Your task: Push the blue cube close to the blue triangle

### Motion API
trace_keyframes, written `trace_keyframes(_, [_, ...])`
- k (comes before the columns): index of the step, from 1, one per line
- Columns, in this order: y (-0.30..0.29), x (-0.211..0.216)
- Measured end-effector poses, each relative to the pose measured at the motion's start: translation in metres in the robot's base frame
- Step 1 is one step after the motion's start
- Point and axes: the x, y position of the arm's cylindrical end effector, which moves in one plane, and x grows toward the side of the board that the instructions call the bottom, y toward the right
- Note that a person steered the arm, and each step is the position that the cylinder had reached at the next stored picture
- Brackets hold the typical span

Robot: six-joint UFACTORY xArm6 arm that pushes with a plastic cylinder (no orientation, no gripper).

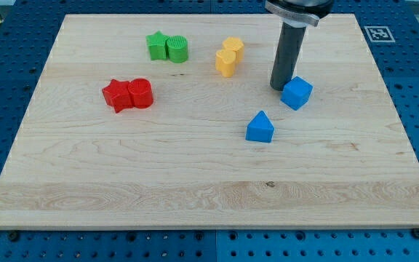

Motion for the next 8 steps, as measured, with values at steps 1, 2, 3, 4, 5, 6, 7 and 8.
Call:
trace_keyframes(1, [0.0,0.013])
trace_keyframes(2, [0.017,-0.001])
trace_keyframes(3, [0.03,-0.006])
trace_keyframes(4, [0.029,0.028])
trace_keyframes(5, [0.026,0.044])
trace_keyframes(6, [0.078,0.04])
trace_keyframes(7, [0.094,0.053])
trace_keyframes(8, [0.082,0.09])
